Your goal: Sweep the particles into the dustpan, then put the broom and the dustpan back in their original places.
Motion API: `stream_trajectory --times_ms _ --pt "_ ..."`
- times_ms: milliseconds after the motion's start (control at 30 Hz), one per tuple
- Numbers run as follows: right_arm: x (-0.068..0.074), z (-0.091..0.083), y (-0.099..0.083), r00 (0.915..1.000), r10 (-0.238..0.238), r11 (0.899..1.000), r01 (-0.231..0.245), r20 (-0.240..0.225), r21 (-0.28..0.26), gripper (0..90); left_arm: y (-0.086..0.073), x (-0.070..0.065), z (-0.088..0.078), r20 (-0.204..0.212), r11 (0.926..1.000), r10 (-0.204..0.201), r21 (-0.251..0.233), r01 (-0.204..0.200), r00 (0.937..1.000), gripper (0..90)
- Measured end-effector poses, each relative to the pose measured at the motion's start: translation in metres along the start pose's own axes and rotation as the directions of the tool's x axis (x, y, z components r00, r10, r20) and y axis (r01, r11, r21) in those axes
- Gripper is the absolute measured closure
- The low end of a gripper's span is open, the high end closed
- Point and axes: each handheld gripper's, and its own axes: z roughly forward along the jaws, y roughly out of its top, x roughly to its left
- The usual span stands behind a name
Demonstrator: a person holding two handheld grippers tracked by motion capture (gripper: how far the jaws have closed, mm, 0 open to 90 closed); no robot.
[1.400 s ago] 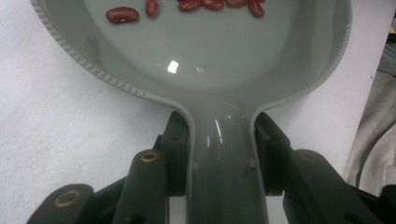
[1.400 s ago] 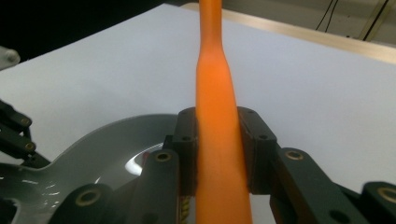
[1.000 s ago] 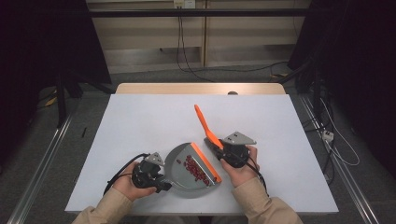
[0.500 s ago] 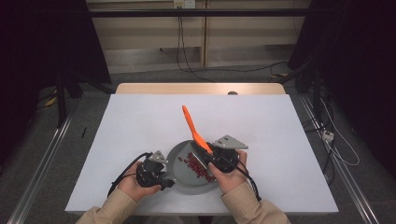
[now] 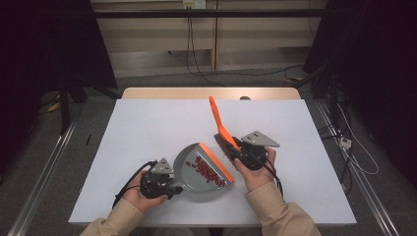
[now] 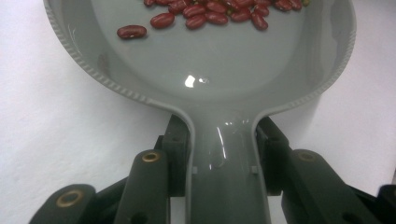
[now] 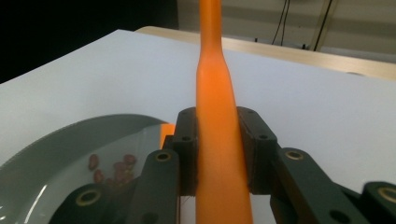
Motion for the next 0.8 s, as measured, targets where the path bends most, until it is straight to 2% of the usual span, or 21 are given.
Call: stream_trajectory --times_ms 67,233,400,467,600,733,800 --pt "-0.005 -0.002 0.004 0.9999 -0.007 1.000 0.007 0.013 -0.003 71.4 -0.001 0.003 -0.003 0.012 0.9997 -0.016 -0.020 0.016 0.9998 64.0" --pt "-0.016 -0.004 0.008 0.9995 -0.002 1.000 0.002 0.031 0.000 71.4 -0.005 0.010 -0.010 -0.022 0.9970 -0.051 -0.060 0.049 0.9985 64.0" --pt "-0.022 -0.005 0.007 0.9995 -0.001 1.000 0.000 0.033 0.008 71.4 -0.007 0.018 -0.018 -0.059 0.9939 -0.082 -0.079 0.077 0.9949 64.0" --pt "-0.024 -0.005 0.006 0.9994 0.001 1.000 -0.002 0.035 0.014 71.4 -0.008 0.021 -0.021 -0.083 0.9915 -0.099 -0.093 0.091 0.9916 64.0" --pt "-0.031 -0.007 0.005 0.9990 0.003 1.000 -0.003 0.044 0.014 71.4 -0.009 0.029 -0.029 -0.099 0.9832 -0.151 -0.119 0.139 0.9837 64.0" --pt "-0.038 -0.011 0.002 0.9984 0.008 1.000 -0.009 0.056 0.020 71.3 -0.012 0.038 -0.033 -0.121 0.9728 -0.199 -0.145 0.181 0.9725 64.0" --pt "-0.042 -0.012 0.000 0.9979 0.012 1.000 -0.013 0.064 0.021 71.3 -0.013 0.042 -0.034 -0.140 0.9713 -0.210 -0.144 0.190 0.9677 63.9"
